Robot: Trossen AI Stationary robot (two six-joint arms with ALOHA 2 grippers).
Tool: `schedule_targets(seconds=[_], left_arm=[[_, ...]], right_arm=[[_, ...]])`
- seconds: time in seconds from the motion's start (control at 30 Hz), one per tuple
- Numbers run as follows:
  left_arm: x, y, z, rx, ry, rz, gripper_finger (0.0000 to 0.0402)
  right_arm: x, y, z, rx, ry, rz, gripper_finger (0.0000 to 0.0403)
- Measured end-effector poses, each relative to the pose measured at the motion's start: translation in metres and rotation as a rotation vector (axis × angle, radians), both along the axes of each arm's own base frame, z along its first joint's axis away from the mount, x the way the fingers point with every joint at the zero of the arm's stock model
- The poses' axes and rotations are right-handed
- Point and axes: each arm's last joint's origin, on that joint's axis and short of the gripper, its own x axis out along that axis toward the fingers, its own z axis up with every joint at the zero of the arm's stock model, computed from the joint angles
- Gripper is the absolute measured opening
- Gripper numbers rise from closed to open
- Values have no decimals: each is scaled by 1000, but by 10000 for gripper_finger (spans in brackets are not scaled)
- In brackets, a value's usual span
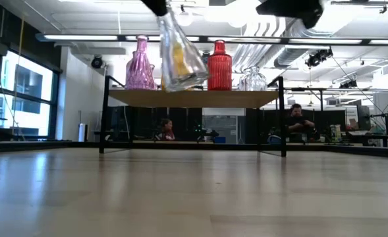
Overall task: Sort vases onto shelf
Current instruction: Put the transparent vase on the shelf aligned with the other transparent vases
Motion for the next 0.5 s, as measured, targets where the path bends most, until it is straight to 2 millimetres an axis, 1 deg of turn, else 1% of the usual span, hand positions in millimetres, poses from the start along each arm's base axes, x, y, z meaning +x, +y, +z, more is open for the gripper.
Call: schedule_targets(seconds=[0.27,0.37,0.5], left_arm=[[12,6,4,5,-60,-77,12],[15,5,6,11,-89,-106,12],[18,4,7,11,-114,-139,12]], right_arm=[[26,-20,-10,-61,11,23,211],[34,-26,-10,-65,-17,53,211],[43,-36,-8,-30,-62,101,211]])
